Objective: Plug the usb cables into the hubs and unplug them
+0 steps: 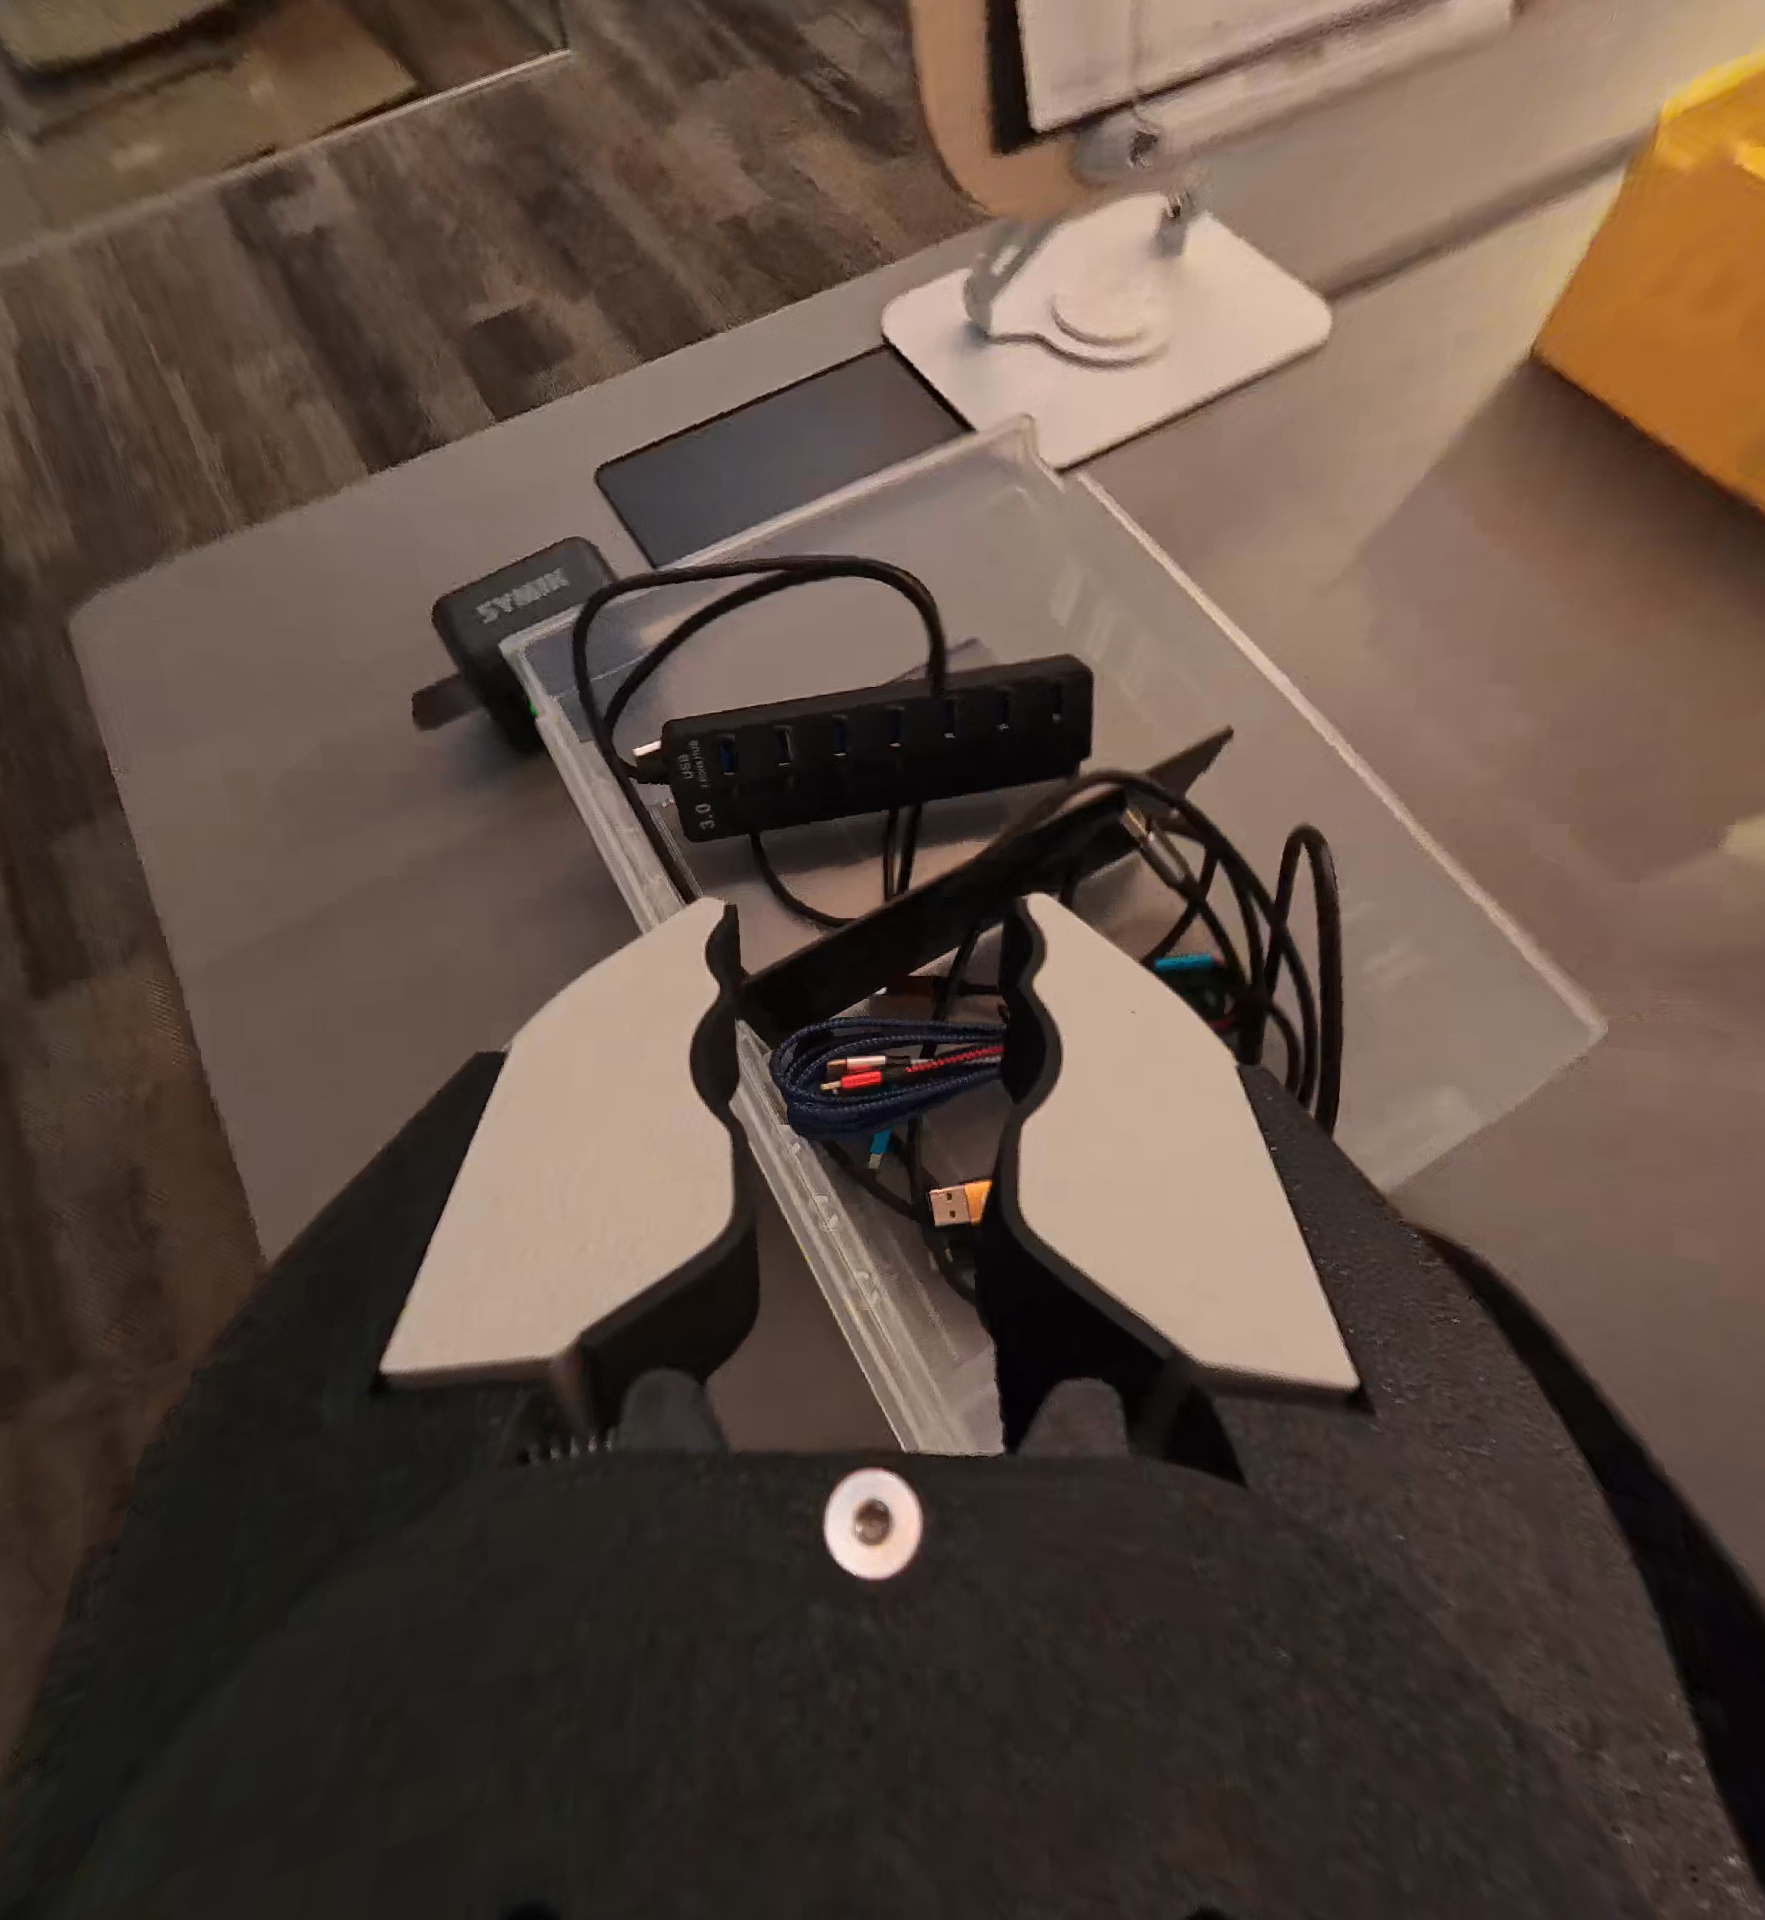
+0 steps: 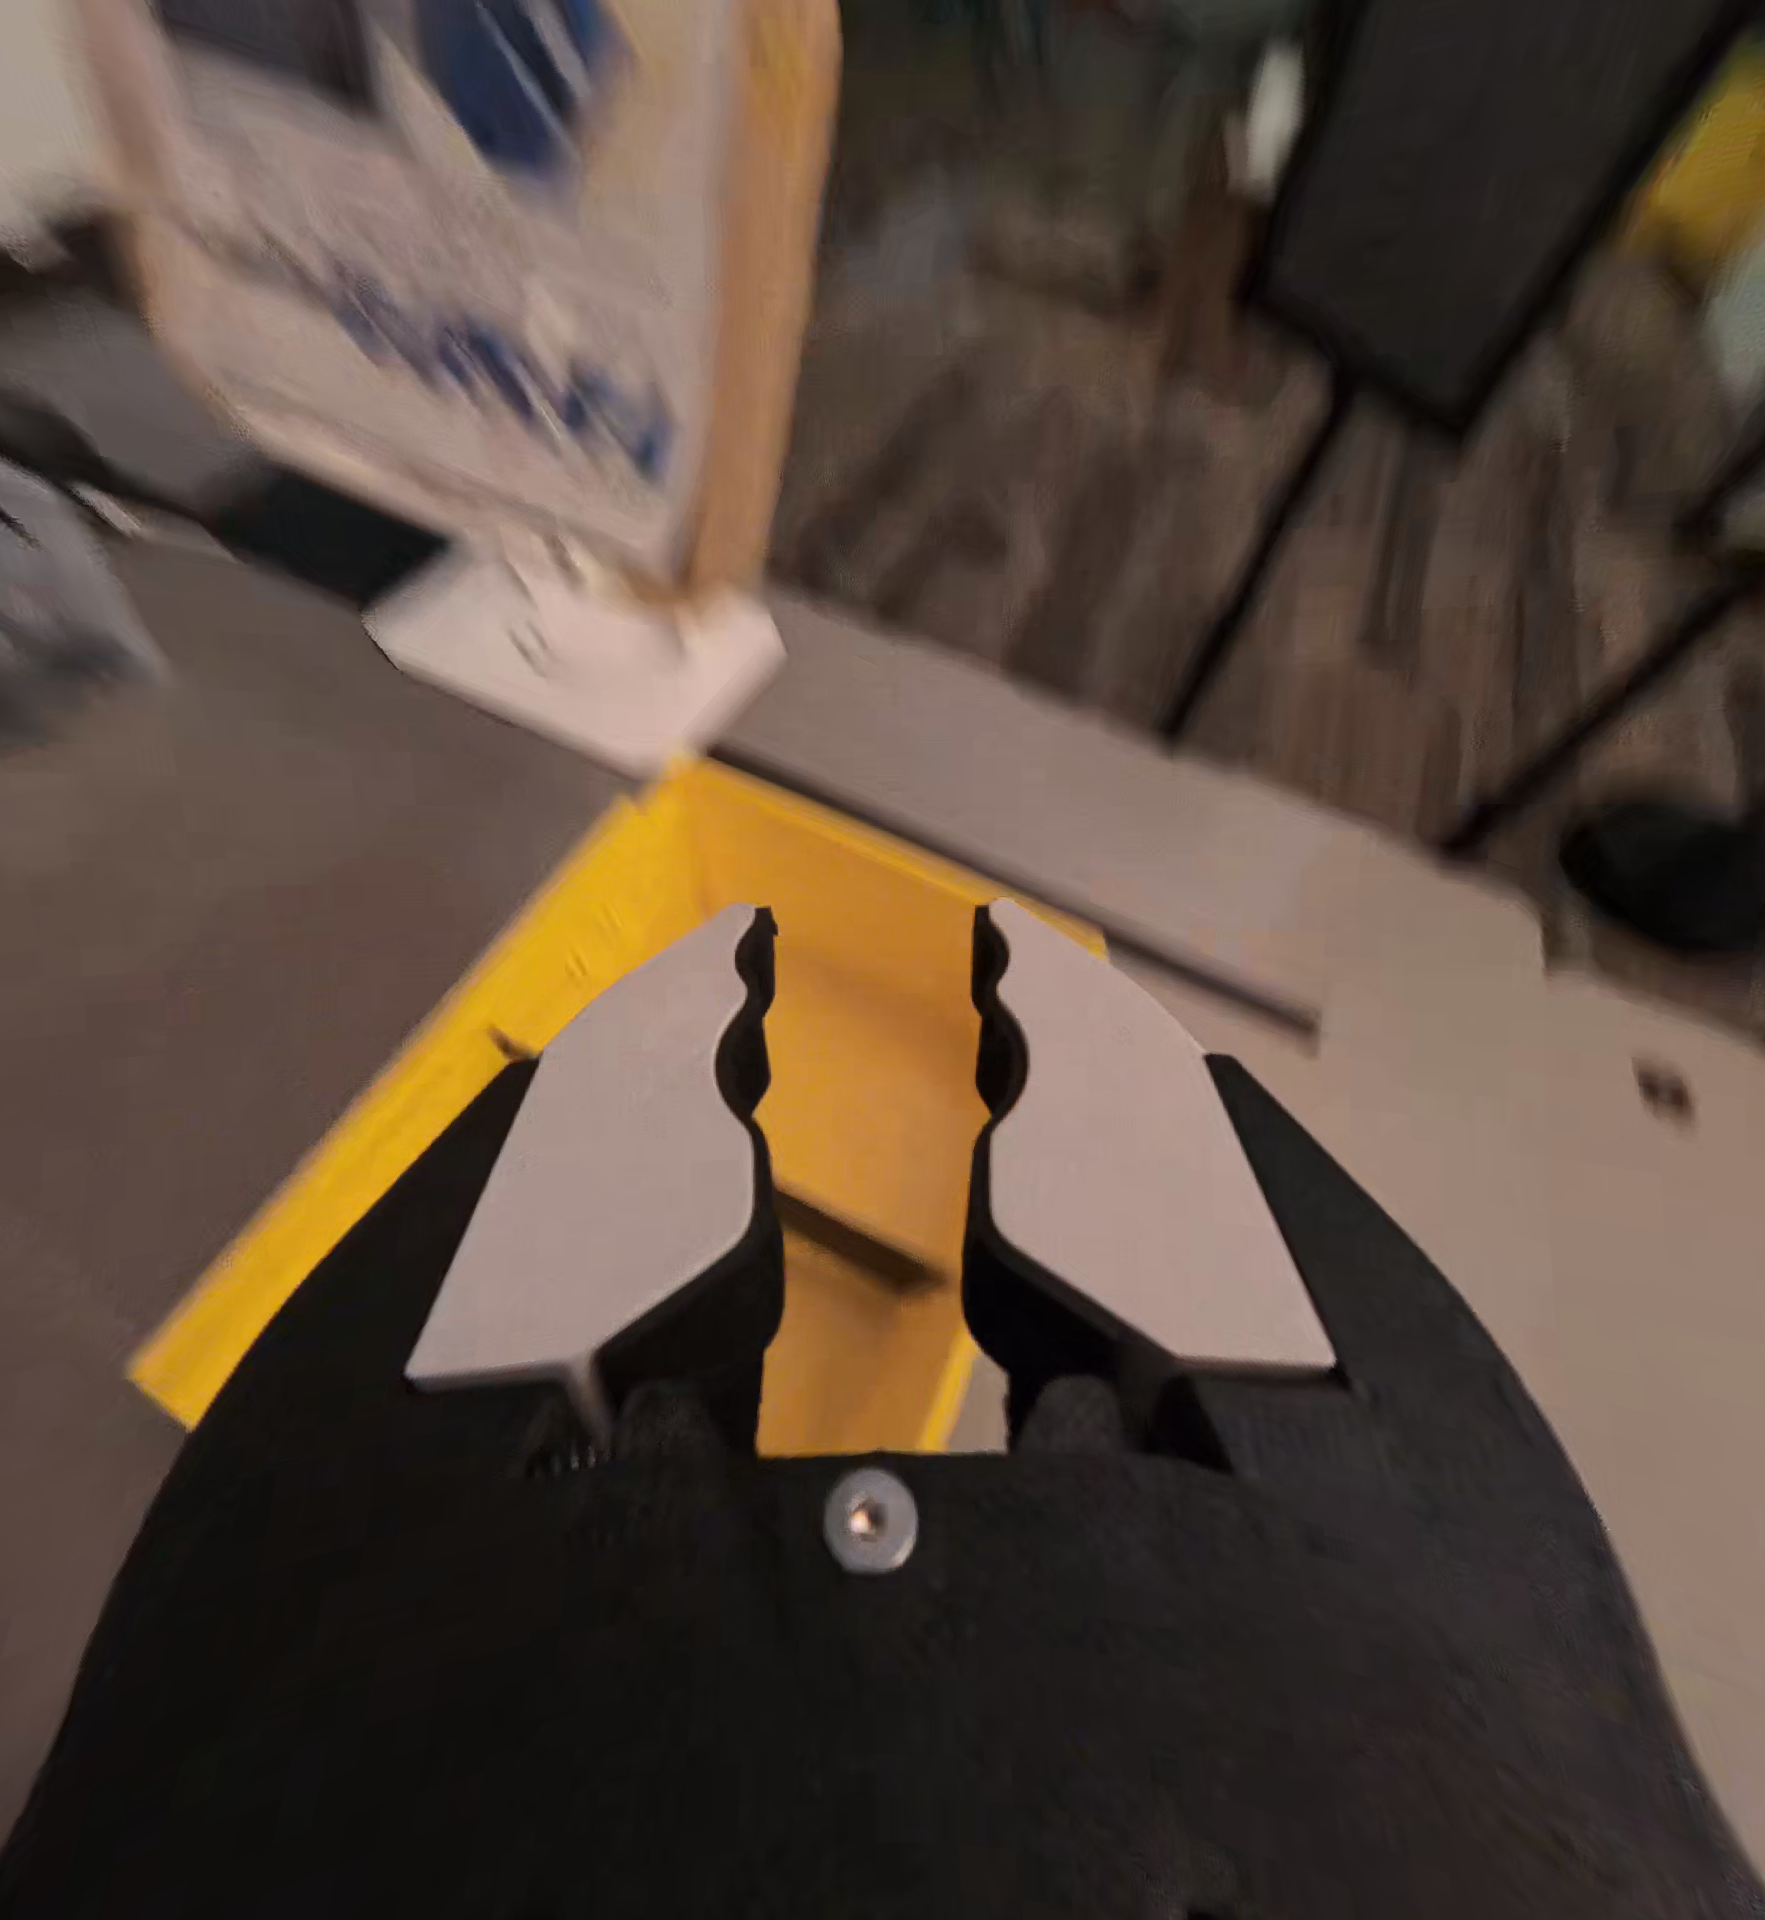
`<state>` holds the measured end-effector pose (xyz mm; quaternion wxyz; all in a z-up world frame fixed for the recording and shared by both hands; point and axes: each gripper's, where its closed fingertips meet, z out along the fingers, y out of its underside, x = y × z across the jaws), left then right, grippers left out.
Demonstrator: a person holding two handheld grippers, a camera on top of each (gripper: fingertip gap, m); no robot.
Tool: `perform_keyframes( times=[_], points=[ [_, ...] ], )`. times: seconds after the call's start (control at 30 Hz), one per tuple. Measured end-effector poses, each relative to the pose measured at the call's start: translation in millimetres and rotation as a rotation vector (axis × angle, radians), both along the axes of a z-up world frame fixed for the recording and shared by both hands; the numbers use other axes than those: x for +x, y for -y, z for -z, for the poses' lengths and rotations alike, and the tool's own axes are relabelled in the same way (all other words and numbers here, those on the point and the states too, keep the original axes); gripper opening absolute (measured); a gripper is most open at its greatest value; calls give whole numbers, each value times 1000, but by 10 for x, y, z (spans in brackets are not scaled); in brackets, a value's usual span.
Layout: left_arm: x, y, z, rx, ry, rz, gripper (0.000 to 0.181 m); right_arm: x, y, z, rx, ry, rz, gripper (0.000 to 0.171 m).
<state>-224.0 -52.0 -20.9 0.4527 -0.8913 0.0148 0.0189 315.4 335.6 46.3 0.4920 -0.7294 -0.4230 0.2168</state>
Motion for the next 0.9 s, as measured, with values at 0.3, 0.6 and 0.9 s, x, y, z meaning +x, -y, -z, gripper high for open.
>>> perform_keyframes(
  times=[0.3,0.6,0.9],
  points=[
    [453,-145,454,-220,-250,170,35,-424,600,-1138,382,-552,-166,36],
    [659,-243,787,-343,-217,248,32,-577,527,-889,292,-654,-279,23],
    [562,-56,1051,-563,-309,343,12,-707,460,-805,364,-582,-227,19]
  ],
)
